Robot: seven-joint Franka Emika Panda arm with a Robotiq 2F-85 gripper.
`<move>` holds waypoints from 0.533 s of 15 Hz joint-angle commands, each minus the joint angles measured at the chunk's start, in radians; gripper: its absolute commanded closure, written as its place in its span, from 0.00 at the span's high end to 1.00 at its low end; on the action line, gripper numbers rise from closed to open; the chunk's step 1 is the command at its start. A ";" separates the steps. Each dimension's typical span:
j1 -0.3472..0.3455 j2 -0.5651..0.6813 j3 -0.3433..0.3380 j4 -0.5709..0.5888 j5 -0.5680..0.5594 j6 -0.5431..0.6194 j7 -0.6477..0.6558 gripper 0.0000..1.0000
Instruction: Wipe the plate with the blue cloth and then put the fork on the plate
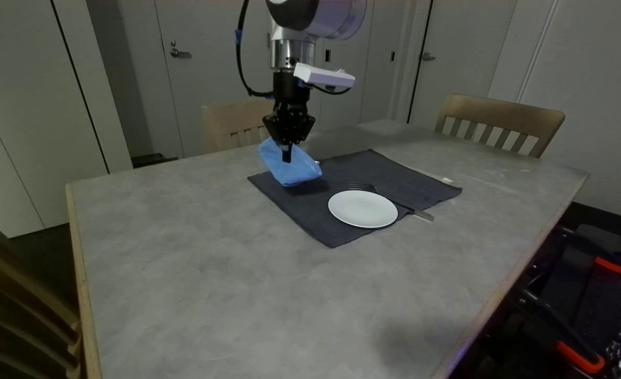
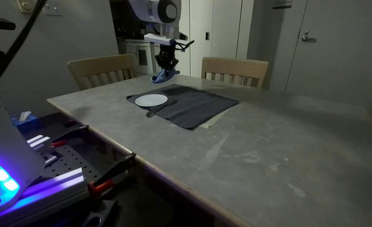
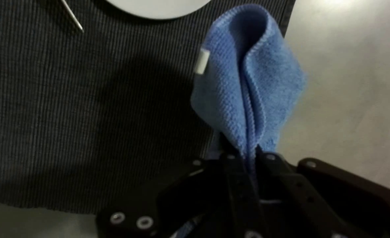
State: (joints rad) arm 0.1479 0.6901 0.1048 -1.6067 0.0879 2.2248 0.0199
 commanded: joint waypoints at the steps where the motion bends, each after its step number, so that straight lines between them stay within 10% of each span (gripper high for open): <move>1: -0.011 0.071 0.000 0.091 -0.006 0.035 -0.019 0.02; 8: -0.010 0.193 0.000 0.205 -0.004 0.006 -0.014 0.02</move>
State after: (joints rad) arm 0.1443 0.8231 0.1009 -1.4660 0.0871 2.2528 0.0128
